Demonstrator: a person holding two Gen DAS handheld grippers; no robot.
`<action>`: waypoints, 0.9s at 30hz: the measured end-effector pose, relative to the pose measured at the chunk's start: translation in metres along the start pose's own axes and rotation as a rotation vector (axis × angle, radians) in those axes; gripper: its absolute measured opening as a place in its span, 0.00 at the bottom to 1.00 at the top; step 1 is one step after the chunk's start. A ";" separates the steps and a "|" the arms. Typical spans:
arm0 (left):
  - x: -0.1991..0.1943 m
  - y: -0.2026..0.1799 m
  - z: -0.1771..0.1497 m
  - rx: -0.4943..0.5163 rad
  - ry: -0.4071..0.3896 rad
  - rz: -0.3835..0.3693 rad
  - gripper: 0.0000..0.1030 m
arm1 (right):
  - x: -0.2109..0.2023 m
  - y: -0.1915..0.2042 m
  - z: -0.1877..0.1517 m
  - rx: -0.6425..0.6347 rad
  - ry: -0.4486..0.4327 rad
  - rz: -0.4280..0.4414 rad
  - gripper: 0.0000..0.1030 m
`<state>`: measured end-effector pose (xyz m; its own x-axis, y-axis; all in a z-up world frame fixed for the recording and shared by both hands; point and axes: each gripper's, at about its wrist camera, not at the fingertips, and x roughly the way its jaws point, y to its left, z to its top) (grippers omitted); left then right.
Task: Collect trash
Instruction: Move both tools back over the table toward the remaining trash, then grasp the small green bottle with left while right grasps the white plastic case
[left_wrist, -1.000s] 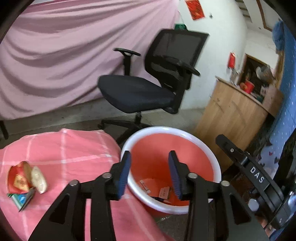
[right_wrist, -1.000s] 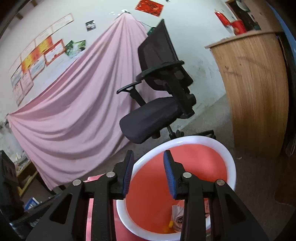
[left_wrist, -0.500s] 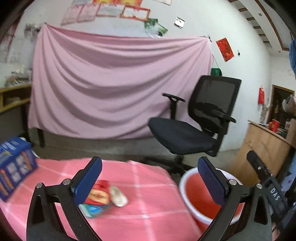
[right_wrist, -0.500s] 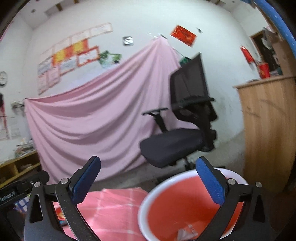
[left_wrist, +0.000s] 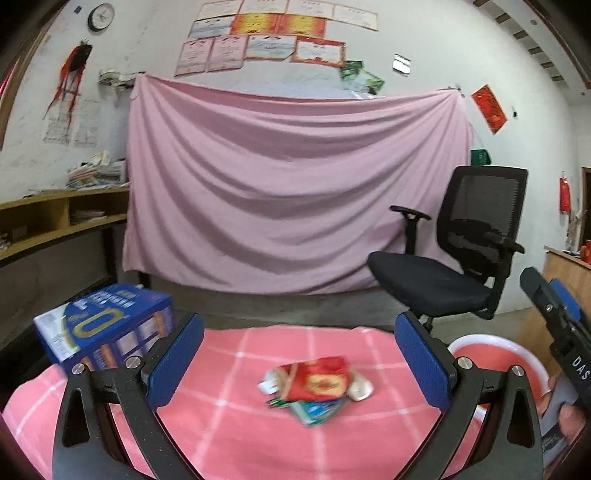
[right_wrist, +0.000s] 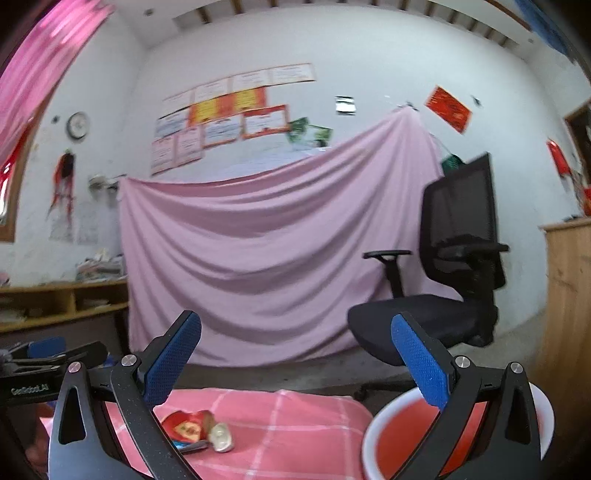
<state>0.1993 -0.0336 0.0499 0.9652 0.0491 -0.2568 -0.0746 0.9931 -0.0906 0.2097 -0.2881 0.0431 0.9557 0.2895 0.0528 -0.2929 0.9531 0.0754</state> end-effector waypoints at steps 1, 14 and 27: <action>0.000 0.005 -0.004 0.000 0.013 0.013 0.98 | 0.002 0.006 -0.001 -0.022 0.000 0.006 1.00; 0.033 0.045 -0.038 -0.020 0.247 -0.020 0.98 | 0.048 0.037 -0.038 -0.143 0.238 0.048 1.00; 0.110 0.065 -0.056 -0.095 0.616 -0.180 0.54 | 0.112 0.043 -0.083 -0.164 0.650 0.078 0.85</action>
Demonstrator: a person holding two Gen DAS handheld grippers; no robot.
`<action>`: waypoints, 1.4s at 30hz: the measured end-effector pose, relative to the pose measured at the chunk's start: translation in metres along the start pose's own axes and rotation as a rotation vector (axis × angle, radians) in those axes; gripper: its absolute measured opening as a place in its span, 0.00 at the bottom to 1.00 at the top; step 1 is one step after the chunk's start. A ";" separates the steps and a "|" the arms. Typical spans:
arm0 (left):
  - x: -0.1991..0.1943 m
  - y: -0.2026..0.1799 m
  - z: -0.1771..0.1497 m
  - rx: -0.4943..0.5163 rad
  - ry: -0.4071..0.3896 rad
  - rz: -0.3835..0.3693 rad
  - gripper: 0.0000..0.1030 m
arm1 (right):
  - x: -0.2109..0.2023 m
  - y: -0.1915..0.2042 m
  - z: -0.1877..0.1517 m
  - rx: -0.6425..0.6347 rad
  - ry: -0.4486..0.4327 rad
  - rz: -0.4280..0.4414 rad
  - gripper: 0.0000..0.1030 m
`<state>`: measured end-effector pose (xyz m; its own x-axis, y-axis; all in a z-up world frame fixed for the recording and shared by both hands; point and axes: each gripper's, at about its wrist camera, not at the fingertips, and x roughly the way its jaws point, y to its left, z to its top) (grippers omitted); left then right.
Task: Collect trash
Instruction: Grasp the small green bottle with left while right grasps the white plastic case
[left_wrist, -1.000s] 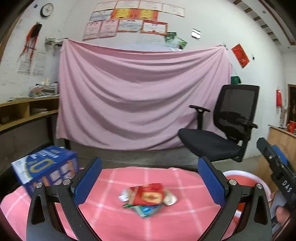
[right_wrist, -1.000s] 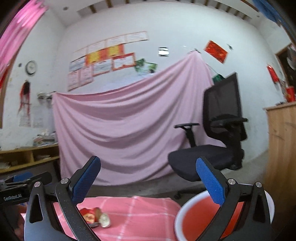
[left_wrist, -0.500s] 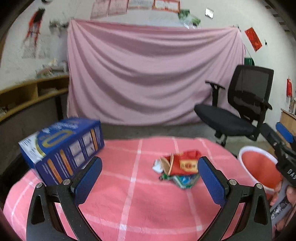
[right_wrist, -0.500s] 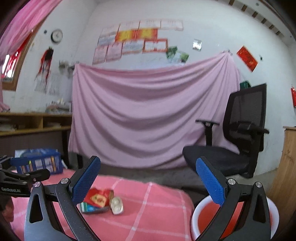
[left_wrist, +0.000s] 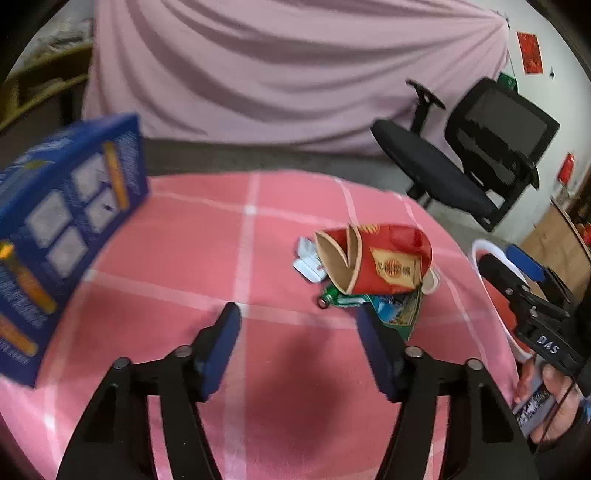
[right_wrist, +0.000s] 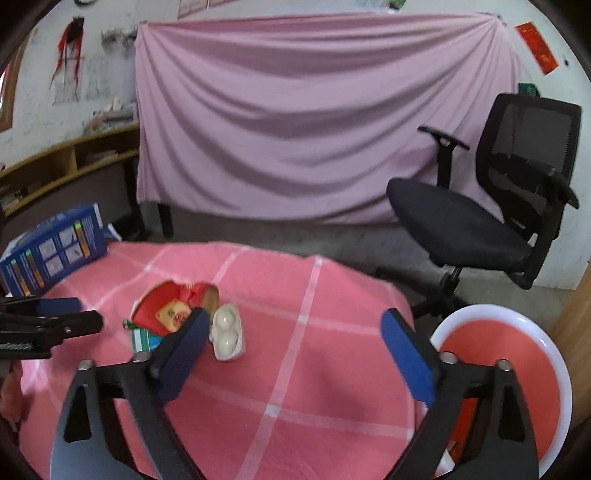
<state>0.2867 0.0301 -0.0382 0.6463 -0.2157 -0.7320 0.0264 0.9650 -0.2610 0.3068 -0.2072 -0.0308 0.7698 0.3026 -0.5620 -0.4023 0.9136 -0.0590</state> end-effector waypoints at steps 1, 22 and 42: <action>0.002 -0.002 0.002 0.023 0.009 -0.003 0.54 | 0.005 0.002 0.000 -0.010 0.026 0.013 0.85; 0.037 -0.020 0.013 0.262 0.108 -0.040 0.19 | 0.064 0.016 -0.001 -0.086 0.313 0.188 0.57; 0.006 -0.017 -0.010 0.114 0.067 -0.018 0.08 | 0.049 0.013 -0.001 -0.068 0.255 0.241 0.10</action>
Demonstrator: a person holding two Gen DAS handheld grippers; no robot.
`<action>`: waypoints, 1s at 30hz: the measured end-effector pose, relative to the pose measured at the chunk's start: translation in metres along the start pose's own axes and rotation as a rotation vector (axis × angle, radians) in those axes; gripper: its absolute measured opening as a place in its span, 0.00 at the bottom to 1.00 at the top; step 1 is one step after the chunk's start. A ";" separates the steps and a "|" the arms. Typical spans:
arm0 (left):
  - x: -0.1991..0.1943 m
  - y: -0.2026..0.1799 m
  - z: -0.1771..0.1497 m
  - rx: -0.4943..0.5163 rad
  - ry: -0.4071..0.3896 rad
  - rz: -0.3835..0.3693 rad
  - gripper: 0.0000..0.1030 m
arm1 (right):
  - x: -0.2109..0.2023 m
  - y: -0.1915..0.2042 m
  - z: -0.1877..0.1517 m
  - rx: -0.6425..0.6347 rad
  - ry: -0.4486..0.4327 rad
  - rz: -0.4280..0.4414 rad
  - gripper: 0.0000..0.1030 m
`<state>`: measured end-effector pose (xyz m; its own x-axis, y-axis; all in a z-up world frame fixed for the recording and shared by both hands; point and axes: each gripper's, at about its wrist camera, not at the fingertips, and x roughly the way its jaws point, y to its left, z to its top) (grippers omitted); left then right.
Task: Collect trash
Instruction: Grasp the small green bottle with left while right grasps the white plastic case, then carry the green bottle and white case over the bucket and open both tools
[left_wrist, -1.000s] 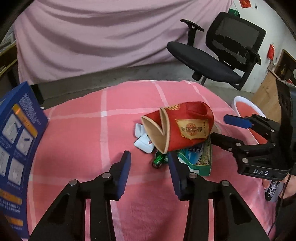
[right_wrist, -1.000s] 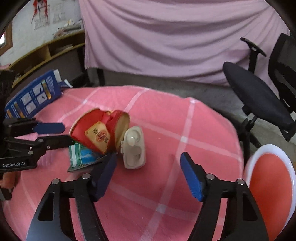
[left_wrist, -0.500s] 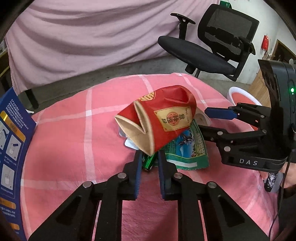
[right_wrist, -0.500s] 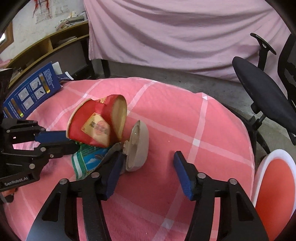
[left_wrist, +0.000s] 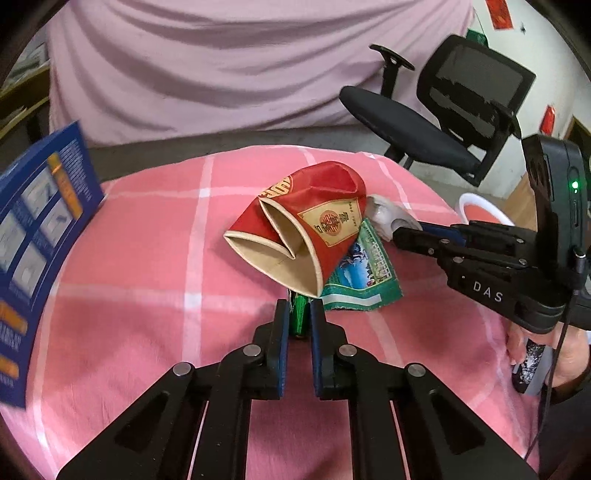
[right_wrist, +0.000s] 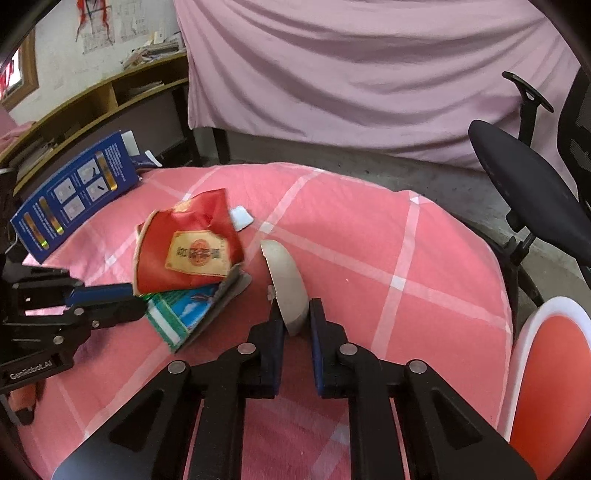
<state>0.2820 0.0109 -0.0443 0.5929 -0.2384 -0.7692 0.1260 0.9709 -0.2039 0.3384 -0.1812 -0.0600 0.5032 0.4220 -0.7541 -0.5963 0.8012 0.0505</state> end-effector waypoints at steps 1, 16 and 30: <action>-0.003 0.001 -0.002 -0.013 0.001 -0.004 0.08 | -0.003 0.000 -0.001 0.007 -0.011 0.000 0.10; -0.031 -0.020 -0.025 0.010 0.014 -0.007 0.09 | -0.042 0.029 -0.028 -0.019 -0.060 0.032 0.10; -0.030 -0.039 -0.036 0.040 0.009 0.091 0.07 | -0.061 0.022 -0.041 0.035 -0.088 0.065 0.10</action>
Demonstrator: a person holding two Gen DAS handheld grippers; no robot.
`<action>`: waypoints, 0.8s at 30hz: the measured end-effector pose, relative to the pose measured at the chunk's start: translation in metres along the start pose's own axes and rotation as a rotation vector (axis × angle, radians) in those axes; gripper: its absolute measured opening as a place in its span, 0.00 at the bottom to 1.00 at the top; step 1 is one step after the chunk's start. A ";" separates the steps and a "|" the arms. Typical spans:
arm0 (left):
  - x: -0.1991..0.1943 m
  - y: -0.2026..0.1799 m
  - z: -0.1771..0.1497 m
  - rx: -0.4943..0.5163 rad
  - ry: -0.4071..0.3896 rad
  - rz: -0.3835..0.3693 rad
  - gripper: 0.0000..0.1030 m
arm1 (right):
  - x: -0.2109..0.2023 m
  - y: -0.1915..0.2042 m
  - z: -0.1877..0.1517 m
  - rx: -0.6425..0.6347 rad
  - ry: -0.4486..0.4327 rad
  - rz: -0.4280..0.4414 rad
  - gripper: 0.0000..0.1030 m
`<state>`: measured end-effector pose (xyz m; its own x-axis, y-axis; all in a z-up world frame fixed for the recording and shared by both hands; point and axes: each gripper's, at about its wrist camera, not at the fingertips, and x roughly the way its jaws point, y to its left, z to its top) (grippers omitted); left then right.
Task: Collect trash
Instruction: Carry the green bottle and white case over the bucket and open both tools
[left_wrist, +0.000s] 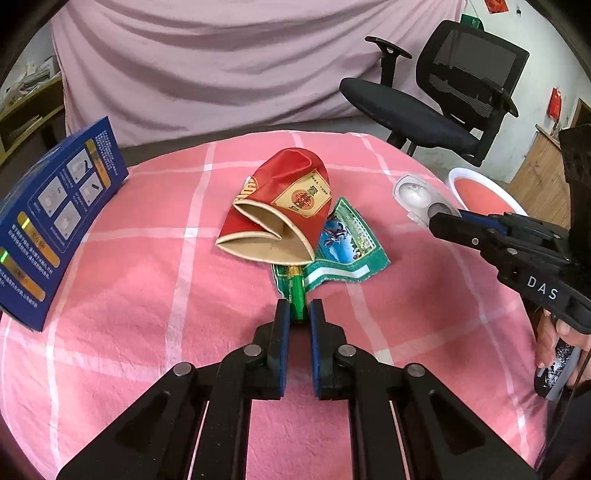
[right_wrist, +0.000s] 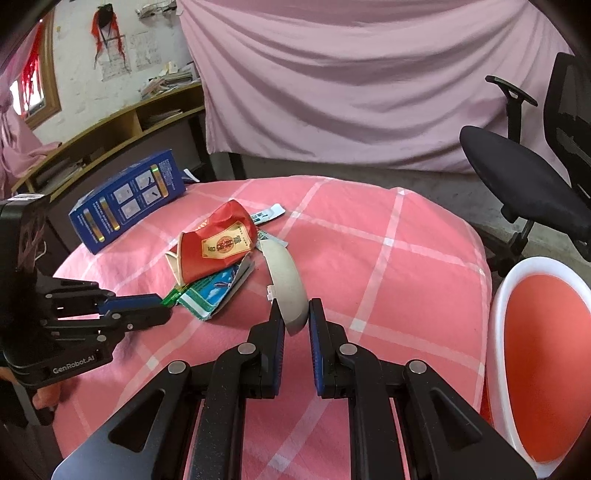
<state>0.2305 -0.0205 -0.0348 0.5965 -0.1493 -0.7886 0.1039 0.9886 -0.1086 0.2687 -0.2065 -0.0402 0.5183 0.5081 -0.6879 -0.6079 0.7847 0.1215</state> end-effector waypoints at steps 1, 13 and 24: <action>-0.002 0.000 -0.002 -0.005 -0.005 -0.003 0.07 | -0.001 0.000 -0.001 -0.002 -0.002 0.001 0.10; -0.042 -0.020 -0.024 -0.071 -0.208 -0.066 0.07 | -0.054 -0.003 -0.014 0.032 -0.237 -0.011 0.10; -0.075 -0.065 0.002 0.009 -0.455 -0.095 0.07 | -0.098 -0.022 -0.024 0.106 -0.485 -0.079 0.10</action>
<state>0.1811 -0.0738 0.0327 0.8726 -0.2333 -0.4291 0.1806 0.9704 -0.1603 0.2171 -0.2816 0.0075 0.7956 0.5323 -0.2893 -0.5041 0.8465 0.1713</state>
